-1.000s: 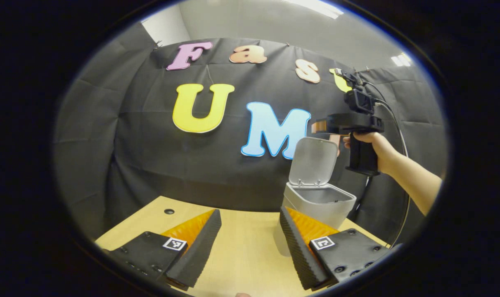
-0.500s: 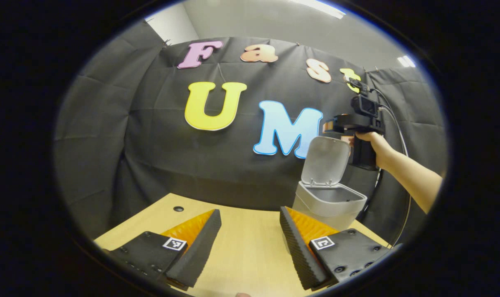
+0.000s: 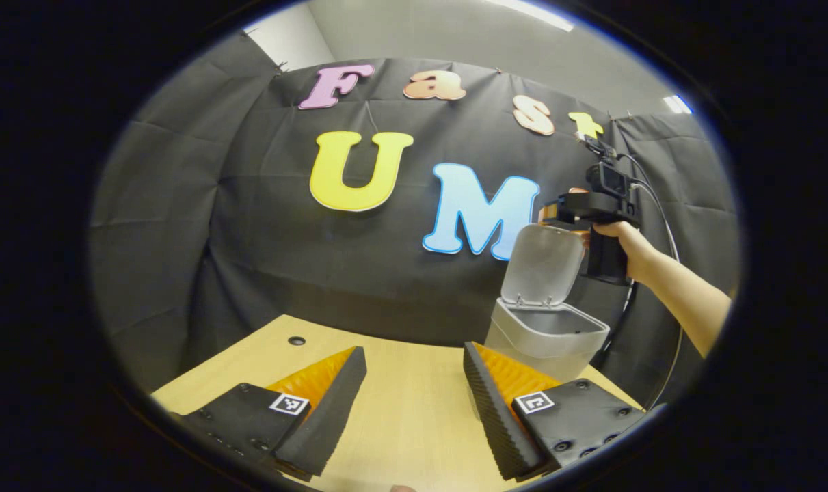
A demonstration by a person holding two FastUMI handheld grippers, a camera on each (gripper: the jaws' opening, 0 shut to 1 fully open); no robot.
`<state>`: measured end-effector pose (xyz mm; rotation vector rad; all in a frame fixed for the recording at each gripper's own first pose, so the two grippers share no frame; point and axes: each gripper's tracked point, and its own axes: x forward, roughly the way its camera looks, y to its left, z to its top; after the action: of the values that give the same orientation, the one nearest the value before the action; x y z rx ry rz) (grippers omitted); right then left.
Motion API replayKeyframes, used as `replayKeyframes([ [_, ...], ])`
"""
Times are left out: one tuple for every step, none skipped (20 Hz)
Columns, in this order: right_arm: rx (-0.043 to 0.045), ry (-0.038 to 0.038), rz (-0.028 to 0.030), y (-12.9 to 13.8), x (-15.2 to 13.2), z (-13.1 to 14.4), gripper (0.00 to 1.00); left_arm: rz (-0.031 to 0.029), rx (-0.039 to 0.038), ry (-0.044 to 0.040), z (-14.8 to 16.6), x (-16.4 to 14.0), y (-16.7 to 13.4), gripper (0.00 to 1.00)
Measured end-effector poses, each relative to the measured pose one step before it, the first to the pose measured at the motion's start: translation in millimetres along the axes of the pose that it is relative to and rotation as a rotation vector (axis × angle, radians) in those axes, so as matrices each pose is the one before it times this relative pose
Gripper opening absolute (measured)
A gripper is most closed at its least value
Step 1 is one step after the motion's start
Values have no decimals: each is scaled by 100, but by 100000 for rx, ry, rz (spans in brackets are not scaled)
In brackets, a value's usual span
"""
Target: Press the lid of the desktop garbage bin to open it, pick up the crumpled paper on the desktop and throw it into the bin, then pick up the pop can on the desktop and drop it into the bin, and finally close the garbage bin lid.
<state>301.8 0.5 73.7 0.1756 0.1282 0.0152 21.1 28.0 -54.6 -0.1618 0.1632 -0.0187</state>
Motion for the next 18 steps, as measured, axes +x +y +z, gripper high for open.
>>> replayKeyframes([
  [487, -27, 389, -15, -304, -22, 88, -286, 677, -63, -12, -93, -259, 94],
  [-64, -87, 639, 48, -222, -153, 88, -351, 582, -1, -44, -15, -309, 94],
  [-319, -477, 412, 6, -410, -90, 88, -345, 484, 110, -63, -140, -254, 94],
  [-244, -94, 465, 1, -383, -201, 88, -293, 424, 135, -230, -127, -340, 94],
  [-74, -356, 258, 16, -492, -35, 88, -220, 298, 102, -55, -190, -238, 94],
  [78, 109, 314, -43, -484, -213, 88, -318, 208, 122, -63, -38, -195, 96],
  [52, 107, 368, 31, -558, -305, 88, -423, 132, 156, -81, -95, -208, 96],
  [189, 307, 399, -22, -535, -183, 88, -392, 93, 123, -118, -231, -243, 95],
  [201, 577, 391, 34, -426, -268, 88, -387, 172, 16, -31, -179, -210, 95],
  [279, 615, 261, 15, -552, -278, 88, -252, 299, -57, 36, -108, -141, 95],
  [151, 855, 219, -2, -577, -330, 88, -224, 254, -109, -15, -150, -141, 95],
  [-67, 872, 109, 39, -543, -411, 88, -210, -29, 39, -61, -96, -104, 95],
  [-231, 655, 49, 23, -572, -467, 88, -307, -429, 197, -83, -185, -138, 95],
  [-173, 866, 63, 28, -645, -488, 88, -312, -831, 417, -140, -73, -67, 95],
  [79, 512, -167, -26, -516, -457, 88, -81, -665, 593, -120, -75, -48, 96],
  [20, 430, -44, 21, -485, -464, 88, 141, -292, 278, -210, -212, 4, 96],
  [190, 631, -145, 16, -494, -532, 88, 281, 55, 231, -98, 9, 99, 94],
  [337, 990, -29, 6, -479, -620, 88, 345, 265, -34, -27, -157, 151, 93],
])
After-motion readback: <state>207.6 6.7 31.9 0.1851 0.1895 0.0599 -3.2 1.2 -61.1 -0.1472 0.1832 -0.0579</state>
